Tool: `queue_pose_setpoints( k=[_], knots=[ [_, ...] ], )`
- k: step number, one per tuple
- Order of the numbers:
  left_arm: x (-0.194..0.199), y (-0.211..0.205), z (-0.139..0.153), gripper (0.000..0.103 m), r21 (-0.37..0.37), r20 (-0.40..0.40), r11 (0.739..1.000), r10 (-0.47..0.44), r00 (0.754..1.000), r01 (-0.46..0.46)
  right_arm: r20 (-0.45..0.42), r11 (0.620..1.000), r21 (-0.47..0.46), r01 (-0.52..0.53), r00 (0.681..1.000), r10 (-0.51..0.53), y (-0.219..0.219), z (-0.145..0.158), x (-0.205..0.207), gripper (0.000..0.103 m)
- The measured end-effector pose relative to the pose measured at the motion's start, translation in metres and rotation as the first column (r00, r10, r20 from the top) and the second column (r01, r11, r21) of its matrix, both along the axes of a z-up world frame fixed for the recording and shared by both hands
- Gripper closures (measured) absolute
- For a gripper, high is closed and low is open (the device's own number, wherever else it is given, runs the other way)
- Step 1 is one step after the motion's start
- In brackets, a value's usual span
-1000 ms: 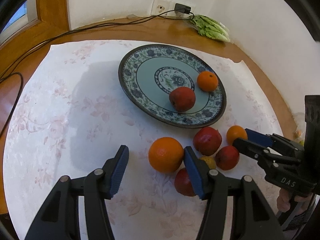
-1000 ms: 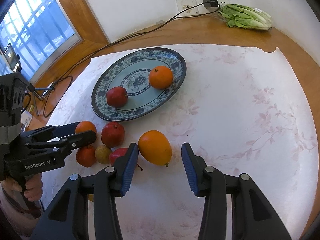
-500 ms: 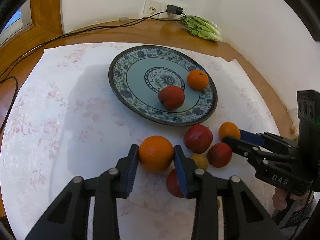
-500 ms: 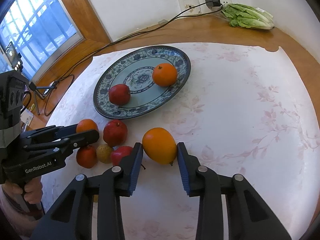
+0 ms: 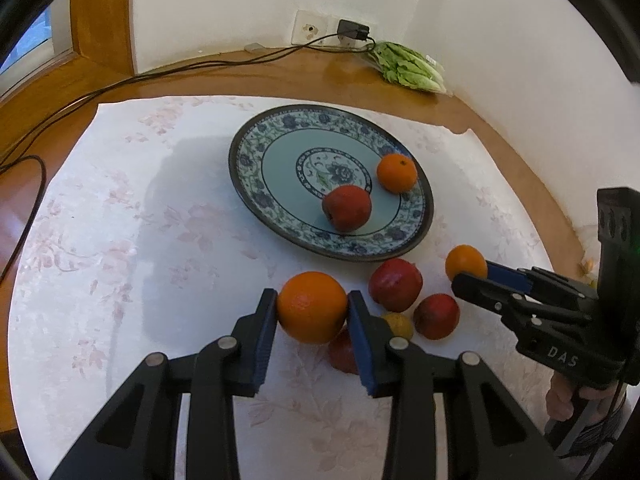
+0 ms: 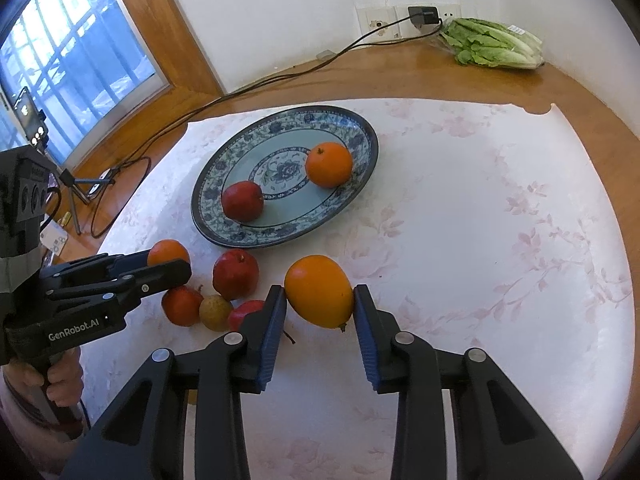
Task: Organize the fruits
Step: 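Lift both held fruits onto the plate and open both tools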
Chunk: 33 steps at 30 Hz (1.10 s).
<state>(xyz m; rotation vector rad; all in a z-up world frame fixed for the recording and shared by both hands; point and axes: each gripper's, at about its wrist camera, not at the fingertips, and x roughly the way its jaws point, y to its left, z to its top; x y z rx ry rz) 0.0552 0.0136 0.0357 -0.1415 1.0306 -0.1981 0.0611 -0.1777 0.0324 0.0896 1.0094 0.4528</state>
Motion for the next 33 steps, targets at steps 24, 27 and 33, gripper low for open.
queue_pose_setpoints(
  k=[24,27,33],
  knots=[
    [0.028,0.002,0.027,0.066,0.048,0.068,0.999,0.013,0.998,-0.017,0.067,0.999,-0.03,-0.029,0.997,0.031,0.015,0.027,0.011,0.068],
    [0.034,0.0,0.028,0.067,0.057,0.074,0.998,0.012,0.997,-0.016,0.071,0.999,-0.037,-0.031,0.997,0.034,0.017,0.028,0.015,0.068],
    [0.048,-0.003,0.028,0.066,0.086,0.092,0.996,0.012,0.996,-0.02,0.079,0.999,-0.041,-0.032,0.996,0.035,0.023,0.03,0.026,0.068]
  ],
)
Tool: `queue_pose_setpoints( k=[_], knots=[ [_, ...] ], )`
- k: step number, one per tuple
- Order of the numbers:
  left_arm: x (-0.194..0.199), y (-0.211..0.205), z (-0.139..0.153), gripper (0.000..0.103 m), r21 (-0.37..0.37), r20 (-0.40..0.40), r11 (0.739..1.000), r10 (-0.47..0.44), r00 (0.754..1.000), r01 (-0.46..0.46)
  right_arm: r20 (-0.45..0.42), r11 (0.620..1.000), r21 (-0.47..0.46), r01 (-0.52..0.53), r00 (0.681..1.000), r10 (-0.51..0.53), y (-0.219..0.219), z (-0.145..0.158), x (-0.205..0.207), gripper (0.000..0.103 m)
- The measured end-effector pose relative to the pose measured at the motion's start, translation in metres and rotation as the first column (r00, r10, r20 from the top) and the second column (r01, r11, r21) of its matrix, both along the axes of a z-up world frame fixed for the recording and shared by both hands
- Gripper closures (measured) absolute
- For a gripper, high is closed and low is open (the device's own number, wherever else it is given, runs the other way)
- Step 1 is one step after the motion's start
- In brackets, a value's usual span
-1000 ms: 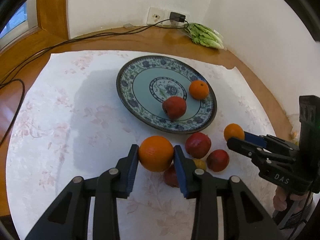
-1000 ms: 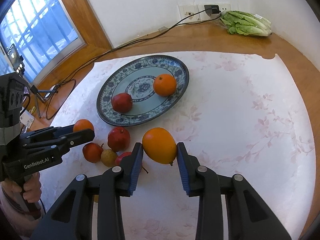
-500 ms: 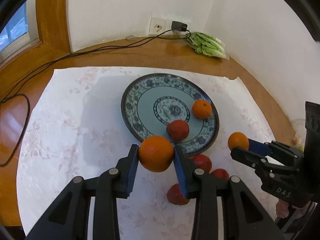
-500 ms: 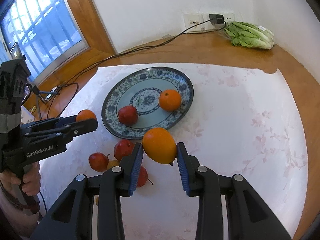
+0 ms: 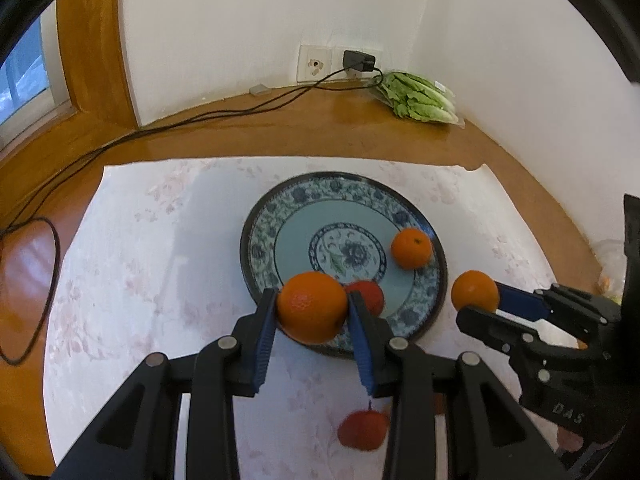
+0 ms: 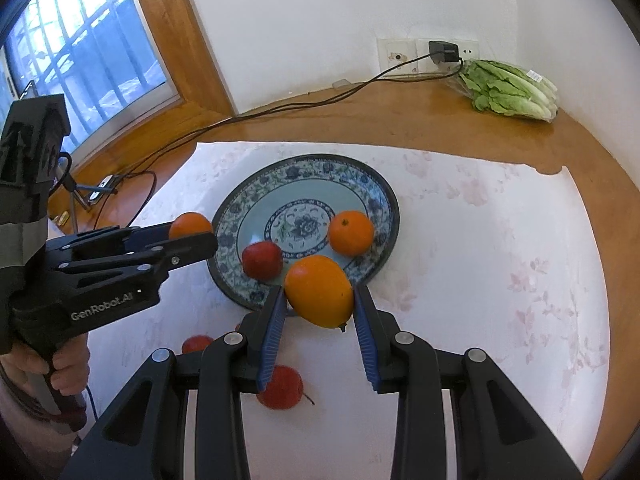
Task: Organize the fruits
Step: 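Lift both held fruits onto the plate and open both tools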
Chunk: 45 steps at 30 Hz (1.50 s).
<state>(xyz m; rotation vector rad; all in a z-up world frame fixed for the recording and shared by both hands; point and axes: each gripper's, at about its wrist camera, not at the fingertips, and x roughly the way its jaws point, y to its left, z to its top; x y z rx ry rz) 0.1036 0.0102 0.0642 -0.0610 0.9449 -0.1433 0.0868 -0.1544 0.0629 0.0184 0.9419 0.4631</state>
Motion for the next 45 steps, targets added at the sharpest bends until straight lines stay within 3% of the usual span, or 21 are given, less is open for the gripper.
queue_pose_setpoints(
  k=[15,45],
  knots=[
    [0.028,0.0,-0.02,0.067,0.01,-0.011,0.999,0.035,0.999,-0.035,-0.006,0.999,-0.035,0.004,1.0,-0.004,0.016,-0.013,0.02,0.068],
    [0.04,-0.004,-0.036,0.066,0.014,-0.023,1.0,0.027,0.999,-0.027,0.008,0.998,-0.055,0.002,1.0,-0.002,0.022,-0.028,0.027,0.068]
  ],
)
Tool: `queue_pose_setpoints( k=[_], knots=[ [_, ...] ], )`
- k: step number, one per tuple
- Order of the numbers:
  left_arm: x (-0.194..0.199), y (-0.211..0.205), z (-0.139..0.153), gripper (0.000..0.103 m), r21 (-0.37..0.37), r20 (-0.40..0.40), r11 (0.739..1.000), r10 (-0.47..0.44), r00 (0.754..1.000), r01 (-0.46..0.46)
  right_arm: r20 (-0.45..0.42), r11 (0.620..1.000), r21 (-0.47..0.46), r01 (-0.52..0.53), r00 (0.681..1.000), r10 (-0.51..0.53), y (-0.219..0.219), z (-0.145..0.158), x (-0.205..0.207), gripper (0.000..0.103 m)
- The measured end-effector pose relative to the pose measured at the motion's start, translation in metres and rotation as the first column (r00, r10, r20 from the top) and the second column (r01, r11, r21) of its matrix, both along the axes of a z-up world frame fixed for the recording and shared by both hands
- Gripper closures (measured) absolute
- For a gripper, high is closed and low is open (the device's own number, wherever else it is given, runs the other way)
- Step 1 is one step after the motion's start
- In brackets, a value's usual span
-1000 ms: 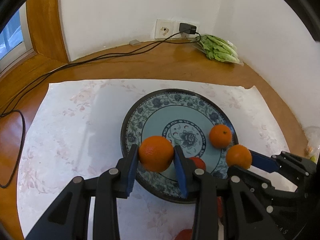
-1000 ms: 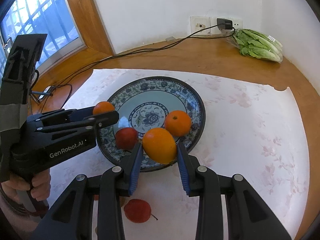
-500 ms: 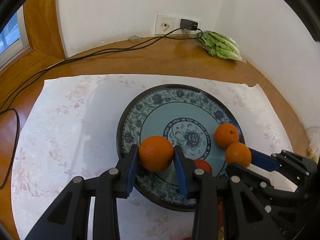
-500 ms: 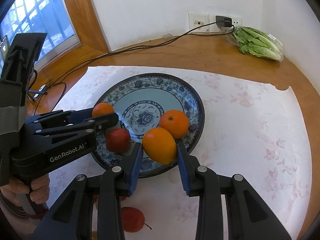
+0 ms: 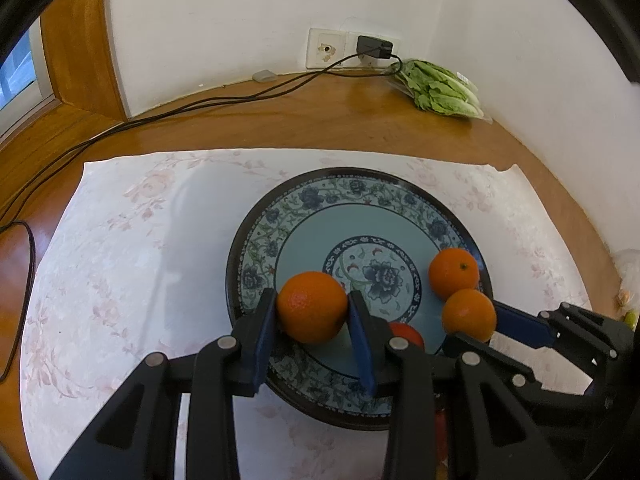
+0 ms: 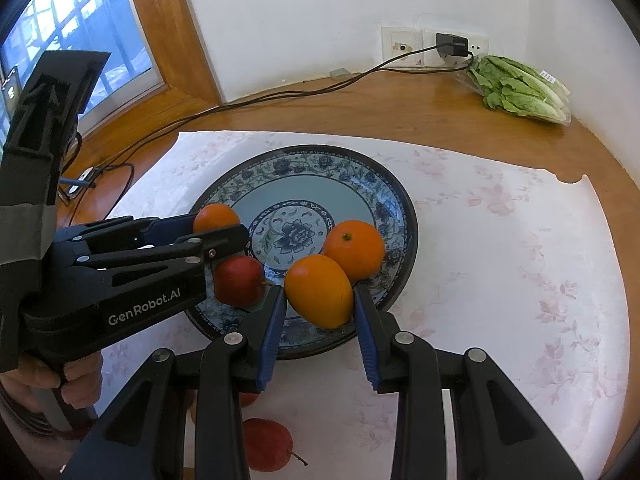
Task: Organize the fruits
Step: 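Lift both held fruits onto the plate and open both tools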
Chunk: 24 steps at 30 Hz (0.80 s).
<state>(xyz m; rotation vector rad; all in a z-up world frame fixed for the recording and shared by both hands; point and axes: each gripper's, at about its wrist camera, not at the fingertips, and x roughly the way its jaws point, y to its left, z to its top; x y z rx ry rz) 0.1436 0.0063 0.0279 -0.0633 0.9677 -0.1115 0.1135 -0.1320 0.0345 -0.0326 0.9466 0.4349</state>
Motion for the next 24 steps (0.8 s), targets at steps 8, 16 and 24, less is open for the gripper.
queue_pose_setpoints(
  k=[8,16,24],
  knots=[
    [-0.002,-0.004,0.001,0.061,0.004,-0.003,1.0,-0.017,1.0,0.017,-0.001,1.0,0.017,-0.003,1.0,0.003,-0.001,-0.001,0.0,0.067],
    [-0.013,-0.008,0.014,0.051,0.002,0.012,0.999,-0.04,0.999,0.04,0.015,0.999,0.05,-0.002,1.0,0.001,-0.006,0.007,-0.004,0.06],
    [-0.026,-0.008,0.025,0.049,-0.001,0.006,0.999,-0.043,0.999,0.043,0.026,0.998,0.057,0.004,1.0,-0.006,-0.011,0.017,-0.014,0.06]
  ],
)
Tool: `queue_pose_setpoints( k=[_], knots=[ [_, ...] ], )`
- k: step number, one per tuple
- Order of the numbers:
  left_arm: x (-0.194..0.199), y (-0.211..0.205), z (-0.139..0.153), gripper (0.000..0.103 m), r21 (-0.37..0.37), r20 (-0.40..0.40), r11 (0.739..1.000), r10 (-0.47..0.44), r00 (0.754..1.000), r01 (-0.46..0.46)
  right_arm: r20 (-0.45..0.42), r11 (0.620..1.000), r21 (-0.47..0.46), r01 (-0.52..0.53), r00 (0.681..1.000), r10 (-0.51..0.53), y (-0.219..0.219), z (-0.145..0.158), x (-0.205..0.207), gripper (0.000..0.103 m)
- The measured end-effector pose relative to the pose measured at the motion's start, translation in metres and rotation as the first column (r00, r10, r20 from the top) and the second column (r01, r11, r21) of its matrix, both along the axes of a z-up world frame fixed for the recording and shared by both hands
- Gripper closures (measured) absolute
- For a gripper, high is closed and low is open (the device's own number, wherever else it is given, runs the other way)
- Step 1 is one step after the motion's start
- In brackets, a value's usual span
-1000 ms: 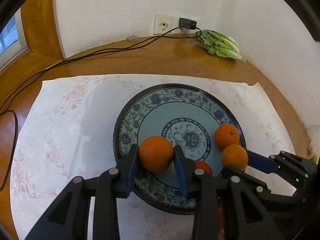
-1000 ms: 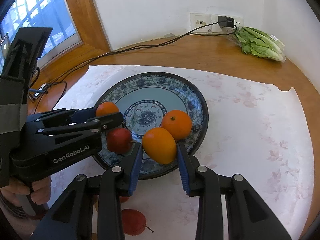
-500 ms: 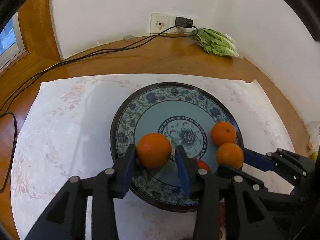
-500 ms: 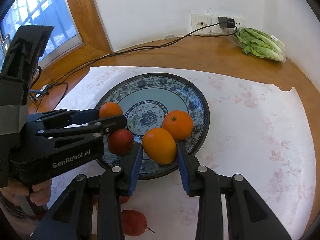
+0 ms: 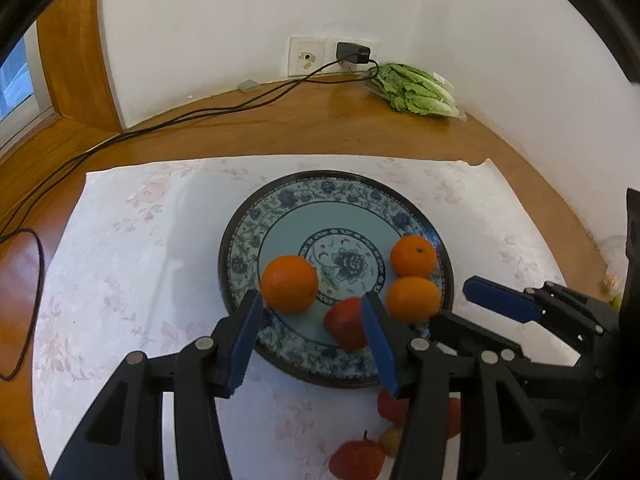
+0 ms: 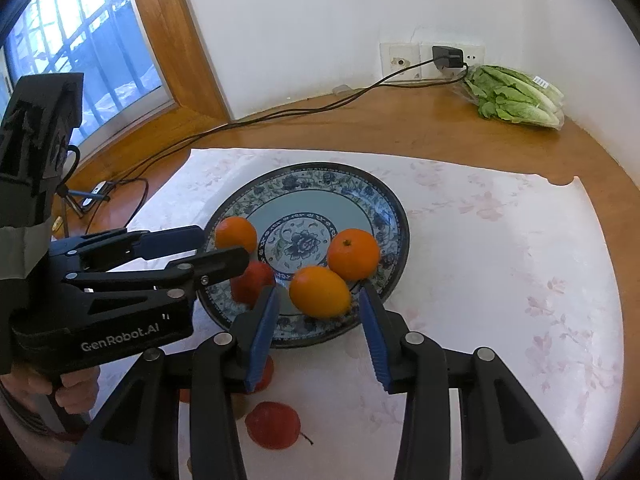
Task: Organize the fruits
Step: 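Lift both held fruits onto the plate and open both tools, then grasp a red apple with the left tool while the right grasps another red apple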
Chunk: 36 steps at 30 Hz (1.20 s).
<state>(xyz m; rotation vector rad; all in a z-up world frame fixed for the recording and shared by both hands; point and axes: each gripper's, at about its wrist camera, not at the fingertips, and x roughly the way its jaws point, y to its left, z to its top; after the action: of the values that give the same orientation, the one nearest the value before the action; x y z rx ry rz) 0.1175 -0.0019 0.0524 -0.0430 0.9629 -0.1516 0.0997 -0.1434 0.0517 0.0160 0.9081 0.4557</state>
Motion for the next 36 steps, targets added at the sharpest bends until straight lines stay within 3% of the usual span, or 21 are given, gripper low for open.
queue_pose_setpoints(
  k=[36],
  knots=[
    [-0.074,0.003,-0.01,0.048,-0.05,-0.091,0.999,-0.008,0.996,0.004,-0.13,0.999,-0.018,-0.038,0.991,0.035,-0.006,-0.012,-0.052,0.06]
  ],
)
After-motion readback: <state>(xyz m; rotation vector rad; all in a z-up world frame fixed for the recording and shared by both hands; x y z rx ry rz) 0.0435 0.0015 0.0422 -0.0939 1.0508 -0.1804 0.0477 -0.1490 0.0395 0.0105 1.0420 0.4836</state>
